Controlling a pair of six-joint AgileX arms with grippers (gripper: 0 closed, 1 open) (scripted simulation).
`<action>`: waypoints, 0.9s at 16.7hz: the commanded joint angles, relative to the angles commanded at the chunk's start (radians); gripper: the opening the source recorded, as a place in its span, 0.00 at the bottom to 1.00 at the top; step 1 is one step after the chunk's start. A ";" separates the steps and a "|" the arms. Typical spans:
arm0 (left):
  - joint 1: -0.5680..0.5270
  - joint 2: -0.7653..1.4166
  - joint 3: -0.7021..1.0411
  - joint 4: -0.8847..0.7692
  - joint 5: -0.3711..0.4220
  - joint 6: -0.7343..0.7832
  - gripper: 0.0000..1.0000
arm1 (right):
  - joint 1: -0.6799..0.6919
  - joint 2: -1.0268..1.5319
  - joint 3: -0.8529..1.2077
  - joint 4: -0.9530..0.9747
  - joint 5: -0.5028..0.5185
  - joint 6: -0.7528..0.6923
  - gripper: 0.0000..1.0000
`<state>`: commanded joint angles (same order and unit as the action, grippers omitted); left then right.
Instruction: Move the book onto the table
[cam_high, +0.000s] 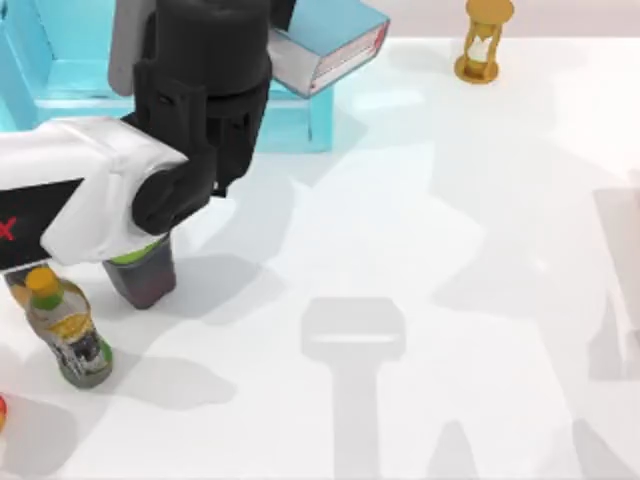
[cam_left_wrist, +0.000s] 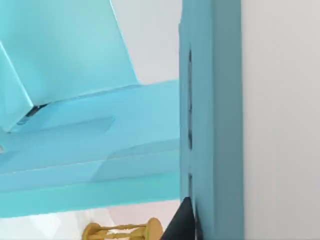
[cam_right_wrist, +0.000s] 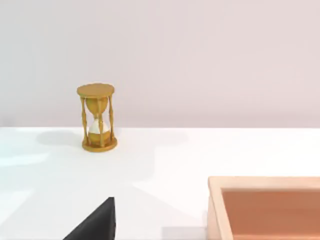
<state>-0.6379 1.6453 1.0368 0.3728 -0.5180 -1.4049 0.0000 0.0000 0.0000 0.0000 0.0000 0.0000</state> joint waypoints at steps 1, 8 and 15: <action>-0.068 0.025 -0.019 0.022 -0.066 -0.079 0.00 | 0.000 0.000 0.000 0.000 0.000 0.000 1.00; -0.438 0.185 -0.150 0.139 -0.405 -0.502 0.00 | 0.000 0.000 0.000 0.000 0.000 0.000 1.00; -0.518 0.229 -0.185 0.165 -0.477 -0.590 0.00 | 0.000 0.000 0.000 0.000 0.000 0.000 1.00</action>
<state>-1.1561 1.8745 0.8522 0.5382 -0.9954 -1.9950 0.0000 0.0000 0.0000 0.0000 0.0000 0.0000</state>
